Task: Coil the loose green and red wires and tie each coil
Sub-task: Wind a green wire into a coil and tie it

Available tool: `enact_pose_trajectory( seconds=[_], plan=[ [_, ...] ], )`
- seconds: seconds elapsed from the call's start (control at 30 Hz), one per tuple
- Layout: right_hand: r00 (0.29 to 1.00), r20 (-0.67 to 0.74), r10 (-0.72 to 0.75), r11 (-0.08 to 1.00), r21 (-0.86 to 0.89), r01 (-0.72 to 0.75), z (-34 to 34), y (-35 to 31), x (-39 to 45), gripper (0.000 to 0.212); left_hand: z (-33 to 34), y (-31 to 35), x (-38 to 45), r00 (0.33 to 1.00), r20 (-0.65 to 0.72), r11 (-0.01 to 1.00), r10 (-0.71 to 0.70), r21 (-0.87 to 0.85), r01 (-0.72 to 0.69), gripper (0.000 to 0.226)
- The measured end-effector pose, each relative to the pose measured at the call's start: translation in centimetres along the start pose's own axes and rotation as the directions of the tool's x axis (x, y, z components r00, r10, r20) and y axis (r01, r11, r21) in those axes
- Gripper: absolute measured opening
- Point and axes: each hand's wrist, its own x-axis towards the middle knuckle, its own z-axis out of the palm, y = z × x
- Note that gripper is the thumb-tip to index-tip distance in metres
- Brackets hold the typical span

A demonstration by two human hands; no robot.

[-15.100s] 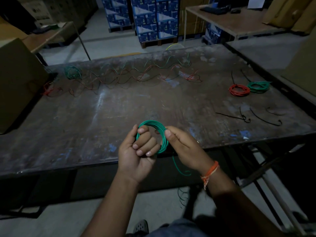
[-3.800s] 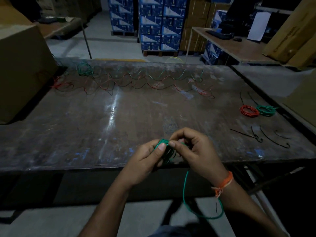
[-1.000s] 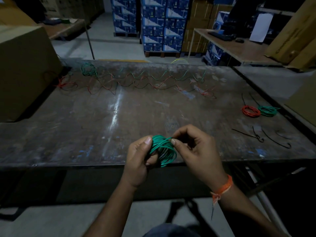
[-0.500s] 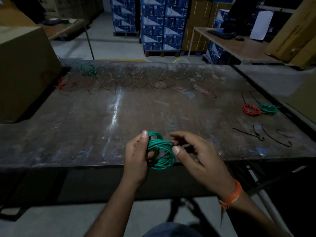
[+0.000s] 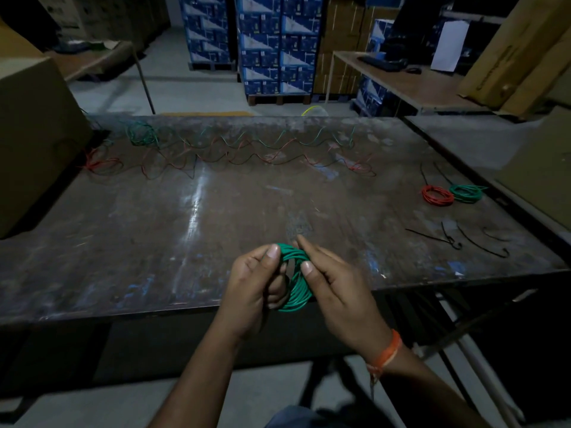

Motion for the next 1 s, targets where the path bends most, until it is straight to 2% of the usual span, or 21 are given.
enact_pose_trajectory(
  seconds=[0.07, 0.2, 0.3, 0.37, 0.5, 0.63, 0.73, 0.87, 1.0],
  plan=[
    [0.995, 0.035, 0.097, 0.982, 0.157, -0.101, 0.3, 0.1, -0.1, 0.045, 0.2, -0.1, 0.2, 1.000, -0.016, 1.000, -0.009, -0.023, 0.009, 0.035],
    [0.984, -0.051, 0.170, 0.939, 0.311, -0.146, 1.3, 0.5, -0.1, 0.044, 1.2, -0.3, 0.6, 0.994, -0.111, 1.000, -0.023, -0.010, 0.022, 0.043],
    [0.963, -0.127, 0.239, 0.895, 0.412, -0.167, 2.1, 0.6, -0.4, 0.042, 1.8, -1.1, 1.3, 0.968, -0.250, 0.992, 0.035, 0.123, -0.004, 0.040],
    [0.946, -0.189, 0.264, 0.893, 0.417, -0.166, 2.3, 0.6, -0.6, 0.037, 1.9, -2.2, 1.8, 0.939, -0.324, 0.962, 0.118, 0.272, -0.027, 0.044],
    [0.895, -0.302, 0.329, 0.891, 0.414, -0.187, 1.5, 1.7, -0.6, 0.032, 3.2, -4.5, 3.1, 0.911, -0.346, 0.898, 0.224, 0.436, -0.055, 0.044],
    [0.830, -0.396, 0.392, 0.884, 0.413, -0.220, -0.1, 3.8, -0.6, 0.030, 5.8, -6.2, 4.5, 0.925, -0.272, 0.849, 0.267, 0.520, -0.092, 0.039],
    [0.771, -0.452, 0.449, 0.868, 0.424, -0.258, -1.8, 6.2, -0.6, 0.030, 7.1, -8.2, 6.4, 0.944, -0.152, 0.777, 0.293, 0.613, -0.142, 0.033],
    [0.709, -0.461, 0.534, 0.821, 0.483, -0.305, -4.5, 10.1, 0.0, 0.031, 8.6, -11.2, 10.0, 0.966, 0.000, 0.690, 0.260, 0.700, -0.185, 0.031],
    [0.692, -0.431, 0.579, 0.792, 0.500, -0.351, -8.4, 13.8, 1.8, 0.032, 10.7, -13.7, 13.8, 0.967, 0.107, 0.605, 0.233, 0.762, -0.231, 0.030]
  ],
)
